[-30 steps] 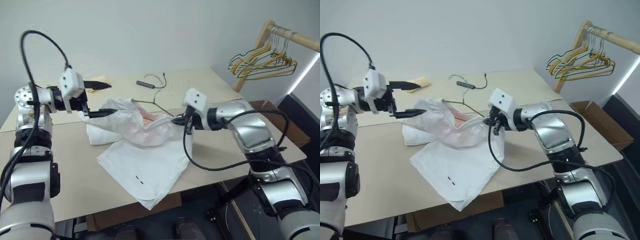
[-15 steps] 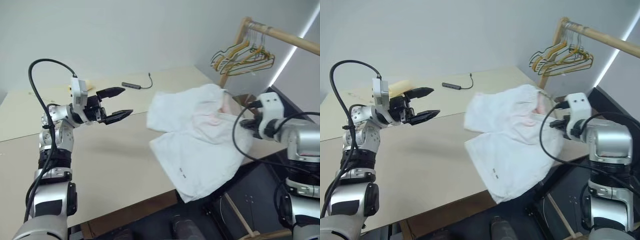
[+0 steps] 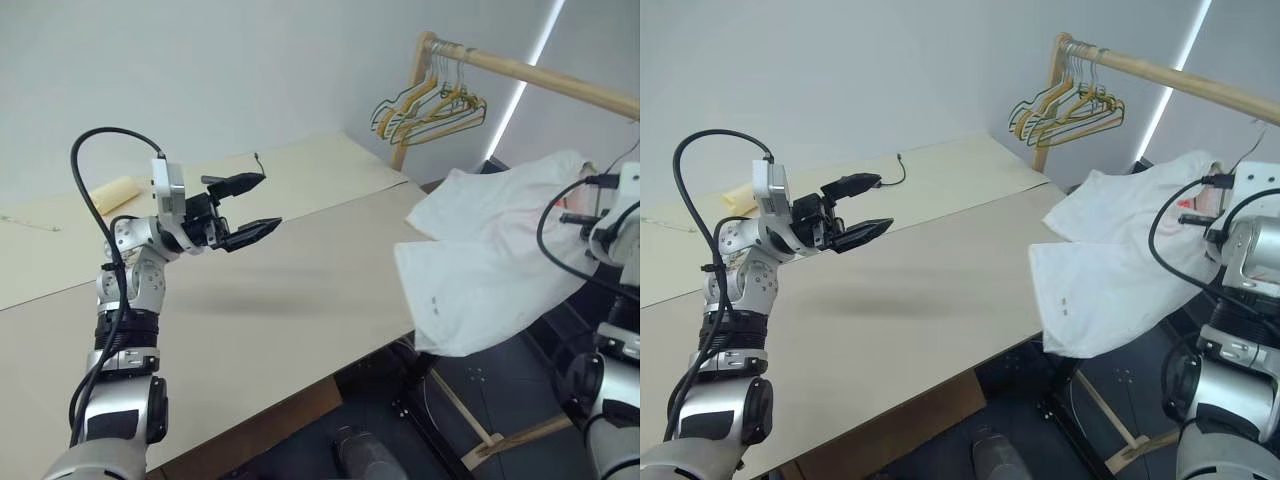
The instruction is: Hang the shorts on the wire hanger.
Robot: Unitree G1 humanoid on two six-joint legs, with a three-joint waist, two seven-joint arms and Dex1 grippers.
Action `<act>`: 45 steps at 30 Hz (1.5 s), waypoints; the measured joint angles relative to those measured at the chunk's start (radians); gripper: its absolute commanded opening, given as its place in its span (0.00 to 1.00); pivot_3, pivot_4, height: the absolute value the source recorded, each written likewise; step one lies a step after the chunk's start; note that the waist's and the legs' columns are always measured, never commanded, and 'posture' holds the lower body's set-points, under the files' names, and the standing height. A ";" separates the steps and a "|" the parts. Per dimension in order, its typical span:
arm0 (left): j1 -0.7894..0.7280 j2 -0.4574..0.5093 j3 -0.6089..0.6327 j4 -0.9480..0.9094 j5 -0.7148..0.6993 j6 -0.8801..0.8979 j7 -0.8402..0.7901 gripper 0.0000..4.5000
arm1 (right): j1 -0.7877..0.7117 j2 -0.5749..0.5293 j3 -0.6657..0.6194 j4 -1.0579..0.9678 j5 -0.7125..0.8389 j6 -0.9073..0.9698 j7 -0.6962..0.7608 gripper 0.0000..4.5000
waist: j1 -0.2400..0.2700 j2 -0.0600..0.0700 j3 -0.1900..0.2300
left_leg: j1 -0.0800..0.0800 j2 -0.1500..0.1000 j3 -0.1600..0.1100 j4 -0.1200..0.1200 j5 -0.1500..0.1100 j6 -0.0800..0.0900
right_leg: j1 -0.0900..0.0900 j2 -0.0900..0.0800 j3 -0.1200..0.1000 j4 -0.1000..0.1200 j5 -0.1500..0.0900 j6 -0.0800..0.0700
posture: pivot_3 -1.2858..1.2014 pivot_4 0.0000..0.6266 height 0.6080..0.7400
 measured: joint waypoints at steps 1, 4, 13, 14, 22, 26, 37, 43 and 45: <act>0.010 -0.002 -0.002 -0.008 0.000 0.004 0.004 1.00 | -0.022 0.009 -0.006 0.030 -0.003 -0.023 -0.027 0.00 | -0.004 0.000 0.000 | 0.000 0.000 0.000 0.000 0.000 0.000 | 0.000 0.000 0.000 0.000 0.000 0.000 | 0.41 0.00 1.00; 0.035 -0.003 -0.006 -0.042 -0.011 0.020 0.010 1.00 | -0.102 0.019 -0.042 0.177 -0.007 -0.112 -0.111 0.00 | -0.007 0.001 0.001 | 0.001 -0.001 0.000 0.000 0.000 0.000 | 0.000 0.000 0.001 -0.001 0.001 0.001 | 0.41 0.00 1.00; 0.089 -0.002 -0.003 -0.135 -0.046 0.063 0.027 1.00 | -0.252 -0.021 -0.060 0.580 -0.004 -0.386 -0.238 0.00 | 0.002 0.003 0.002 | 0.002 -0.001 0.000 -0.006 0.000 0.001 | 0.000 -0.001 0.001 -0.007 0.001 0.001 | 0.43 0.00 1.00; 0.098 -0.001 0.002 -0.143 -0.055 0.071 0.031 1.00 | -0.265 -0.031 -0.061 0.621 0.003 -0.405 -0.239 0.00 | 0.003 0.004 0.002 | 0.002 -0.002 0.000 -0.007 0.000 0.001 | 0.000 -0.001 0.001 -0.009 0.001 0.002 | 0.43 0.00 1.00; 0.128 0.007 0.007 -0.185 -0.062 0.090 0.057 1.00 | -0.341 -0.054 -0.077 0.779 0.052 -0.460 -0.305 0.00 | 0.007 0.004 0.003 | 0.000 -0.002 0.002 -0.016 0.001 0.002 | 0.000 -0.001 0.003 -0.017 0.002 0.002 | 0.44 0.00 1.00; 0.131 0.008 0.007 -0.186 -0.061 0.090 0.068 1.00 | -0.344 -0.054 -0.045 0.795 0.042 -0.466 -0.364 0.16 | 0.018 0.004 0.003 | 0.001 -0.002 0.002 -0.016 0.001 0.002 | 0.000 -0.001 0.004 -0.017 0.002 0.002 | 0.44 0.00 1.00; 0.143 0.009 0.007 -0.195 -0.063 0.093 0.087 1.00 | -0.294 -0.051 0.136 0.732 -0.070 -0.517 -0.460 0.99 | 0.032 0.007 0.004 | 0.003 -0.002 0.004 -0.016 0.001 0.003 | 0.000 -0.001 0.005 -0.017 0.003 0.002 | 0.44 0.00 1.00; 0.146 0.010 0.013 -0.215 -0.096 0.109 0.087 1.00 | -0.246 -0.009 0.171 0.569 -0.117 -0.525 -0.536 0.99 | 0.031 0.007 0.004 | 0.001 -0.002 0.006 -0.016 0.001 0.003 | 0.000 0.000 0.007 -0.015 0.003 0.003 | 0.44 0.00 1.00; 0.150 0.011 0.018 -0.215 -0.097 0.109 0.088 1.00 | -0.221 0.009 0.190 0.515 -0.137 -0.525 -0.552 0.99 | 0.032 0.007 0.004 | 0.002 -0.002 0.006 -0.016 0.001 0.003 | 0.000 0.000 0.008 -0.015 0.003 0.003 | 0.44 0.00 1.00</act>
